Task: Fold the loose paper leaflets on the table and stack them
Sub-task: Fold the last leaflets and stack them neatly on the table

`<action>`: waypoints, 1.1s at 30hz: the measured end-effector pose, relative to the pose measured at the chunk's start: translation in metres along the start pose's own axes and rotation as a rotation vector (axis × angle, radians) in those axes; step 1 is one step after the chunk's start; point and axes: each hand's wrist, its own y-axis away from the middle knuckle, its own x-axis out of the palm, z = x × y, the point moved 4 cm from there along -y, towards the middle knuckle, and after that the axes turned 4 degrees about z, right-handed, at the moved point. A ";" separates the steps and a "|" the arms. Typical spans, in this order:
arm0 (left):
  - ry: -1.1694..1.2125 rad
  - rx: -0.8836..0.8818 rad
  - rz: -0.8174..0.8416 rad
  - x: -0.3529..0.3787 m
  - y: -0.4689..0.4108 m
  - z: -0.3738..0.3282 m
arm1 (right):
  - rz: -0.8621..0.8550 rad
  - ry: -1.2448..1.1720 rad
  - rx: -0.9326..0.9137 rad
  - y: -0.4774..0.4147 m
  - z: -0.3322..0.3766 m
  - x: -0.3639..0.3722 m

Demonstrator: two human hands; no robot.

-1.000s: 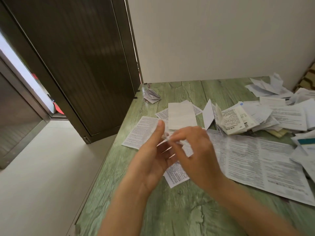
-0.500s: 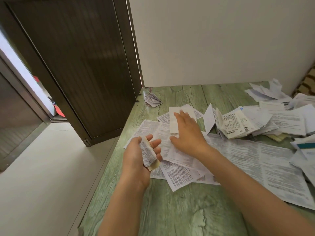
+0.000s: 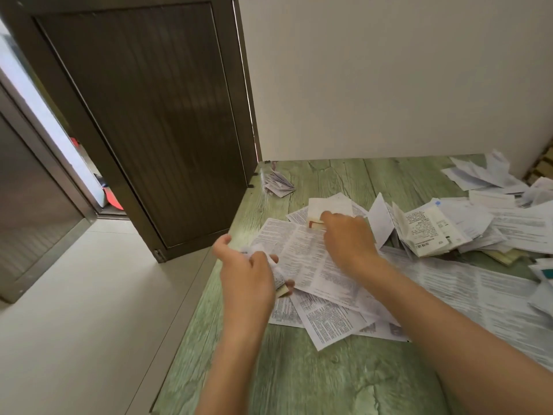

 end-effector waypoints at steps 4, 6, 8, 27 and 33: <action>-0.192 0.059 0.054 0.003 0.001 0.001 | -0.243 -0.695 0.187 0.013 -0.010 -0.038; -0.209 0.072 0.082 0.002 0.001 -0.002 | -0.258 -1.051 0.232 0.031 -0.009 -0.053; -0.220 0.041 0.093 0.001 -0.001 -0.002 | -0.184 -1.378 0.269 0.050 -0.007 -0.060; 0.034 0.009 0.378 0.031 0.019 -0.013 | 0.045 -1.669 0.277 0.088 0.004 -0.019; 0.095 -0.084 0.328 0.025 0.017 -0.007 | 0.097 -1.698 0.313 0.085 -0.003 -0.021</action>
